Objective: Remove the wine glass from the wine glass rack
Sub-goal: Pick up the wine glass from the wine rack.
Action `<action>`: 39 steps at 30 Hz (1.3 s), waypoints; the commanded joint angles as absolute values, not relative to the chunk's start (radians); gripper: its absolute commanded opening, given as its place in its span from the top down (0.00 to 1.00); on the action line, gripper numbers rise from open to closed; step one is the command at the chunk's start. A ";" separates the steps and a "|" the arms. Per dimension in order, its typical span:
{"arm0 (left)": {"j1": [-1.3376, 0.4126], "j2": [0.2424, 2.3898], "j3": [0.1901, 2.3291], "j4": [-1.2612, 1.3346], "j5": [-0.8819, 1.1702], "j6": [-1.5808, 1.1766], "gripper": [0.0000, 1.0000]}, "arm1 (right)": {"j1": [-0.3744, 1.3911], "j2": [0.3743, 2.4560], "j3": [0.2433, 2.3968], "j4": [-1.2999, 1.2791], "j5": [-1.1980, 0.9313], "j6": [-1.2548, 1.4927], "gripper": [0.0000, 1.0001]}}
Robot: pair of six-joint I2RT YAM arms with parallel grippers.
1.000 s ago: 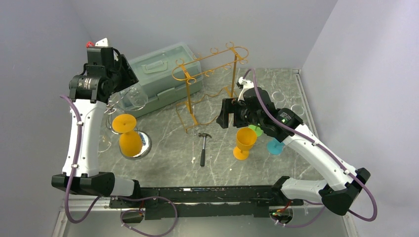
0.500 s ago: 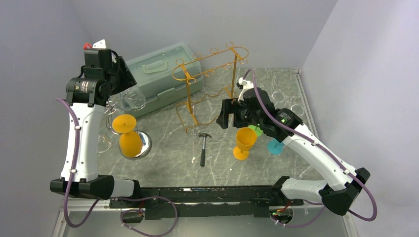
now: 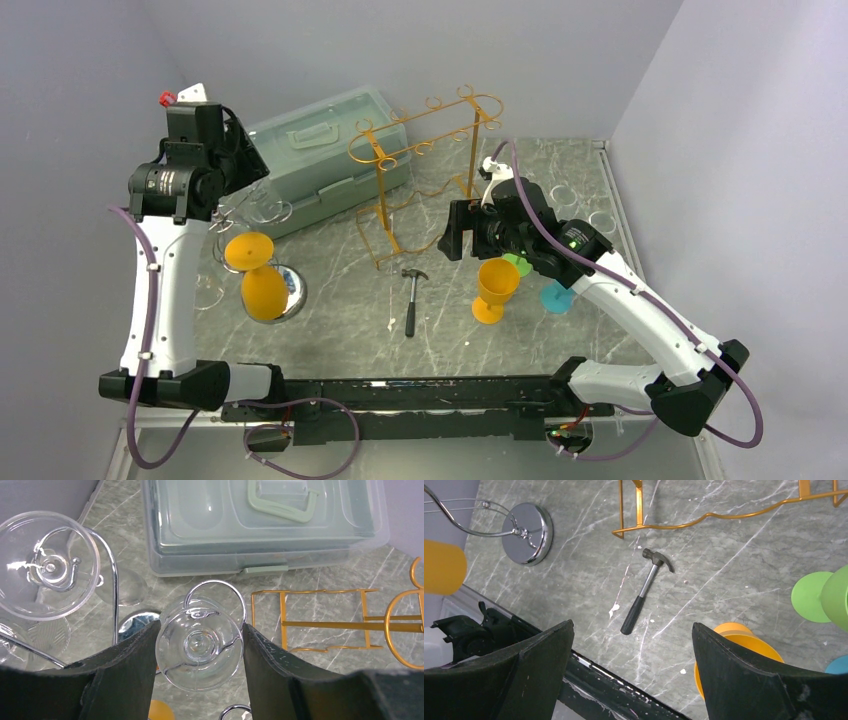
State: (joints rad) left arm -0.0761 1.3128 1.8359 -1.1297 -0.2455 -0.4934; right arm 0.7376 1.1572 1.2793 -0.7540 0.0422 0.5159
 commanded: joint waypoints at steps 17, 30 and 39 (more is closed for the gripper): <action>-0.080 1.285 1.792 -0.979 -0.390 -0.492 0.47 | 0.741 1.173 1.298 -0.712 0.028 0.515 0.10; -0.080 1.309 1.796 -0.931 -0.426 -0.486 0.46 | 0.741 1.180 1.298 -0.709 0.032 0.512 0.10; -0.080 1.340 1.811 -0.899 -0.437 -0.482 0.46 | 0.740 1.185 1.301 -0.706 0.032 0.511 0.10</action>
State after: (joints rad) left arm -0.0780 1.3422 1.7767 -1.0164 -0.4152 -0.4873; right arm 0.7376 1.1858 1.2793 -0.7532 0.0410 0.5159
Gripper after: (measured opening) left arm 0.612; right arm 0.903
